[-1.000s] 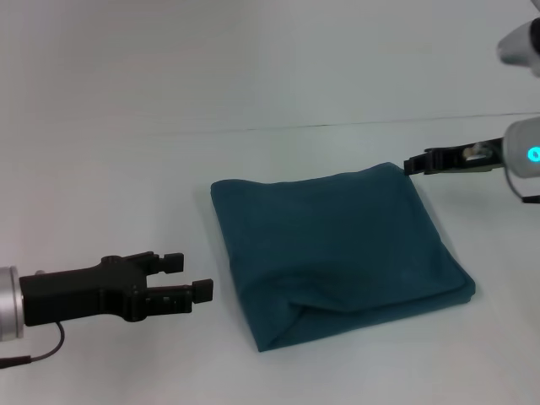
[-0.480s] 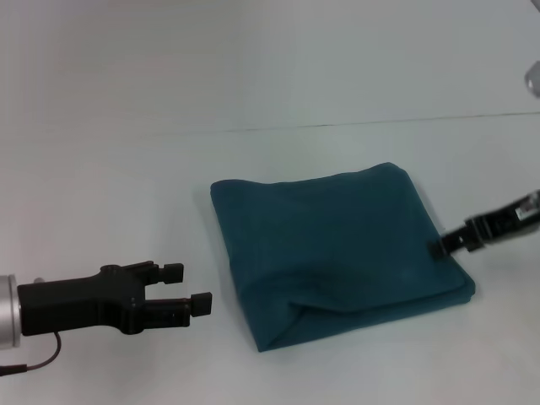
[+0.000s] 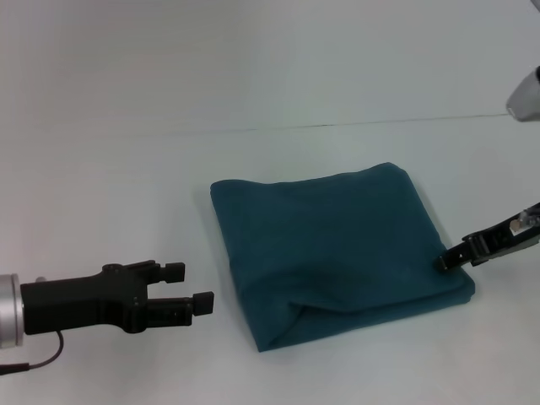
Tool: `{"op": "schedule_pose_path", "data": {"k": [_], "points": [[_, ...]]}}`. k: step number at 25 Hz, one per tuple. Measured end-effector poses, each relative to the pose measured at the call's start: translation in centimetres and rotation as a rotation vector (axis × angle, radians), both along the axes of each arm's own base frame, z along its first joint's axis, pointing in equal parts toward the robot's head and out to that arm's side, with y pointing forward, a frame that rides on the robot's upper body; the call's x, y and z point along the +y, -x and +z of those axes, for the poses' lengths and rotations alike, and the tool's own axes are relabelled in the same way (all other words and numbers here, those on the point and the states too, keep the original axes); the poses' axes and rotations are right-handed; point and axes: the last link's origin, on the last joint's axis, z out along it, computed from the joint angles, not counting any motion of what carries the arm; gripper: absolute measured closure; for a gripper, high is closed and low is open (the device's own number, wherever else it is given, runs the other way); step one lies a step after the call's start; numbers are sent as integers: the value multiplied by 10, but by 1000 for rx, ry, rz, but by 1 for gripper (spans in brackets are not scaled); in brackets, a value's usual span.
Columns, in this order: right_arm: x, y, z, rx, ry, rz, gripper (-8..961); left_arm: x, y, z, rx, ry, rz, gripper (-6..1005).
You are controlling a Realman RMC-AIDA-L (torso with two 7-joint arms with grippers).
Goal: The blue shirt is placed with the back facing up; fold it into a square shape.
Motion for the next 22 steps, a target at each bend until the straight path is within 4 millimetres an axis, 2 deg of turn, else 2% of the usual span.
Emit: {"op": "schedule_pose_path", "data": {"k": [4, 10, 19, 22], "points": [[2, -1, -6, -4, 7, 6, 238, -1, 1, 0, 0, 0, 3, 99], [3, -3, -16, -14, 25, 7, 393, -1, 1, -1, -1, 0, 4, 100], [1, -7, -14, -6, 16, -2, 607, -1, 0, -2, -4, 1, 3, 101], [2, -6, -13, 1, 12, 2, 732, -1, 0, -2, -5, 1, 4, 101]]}}
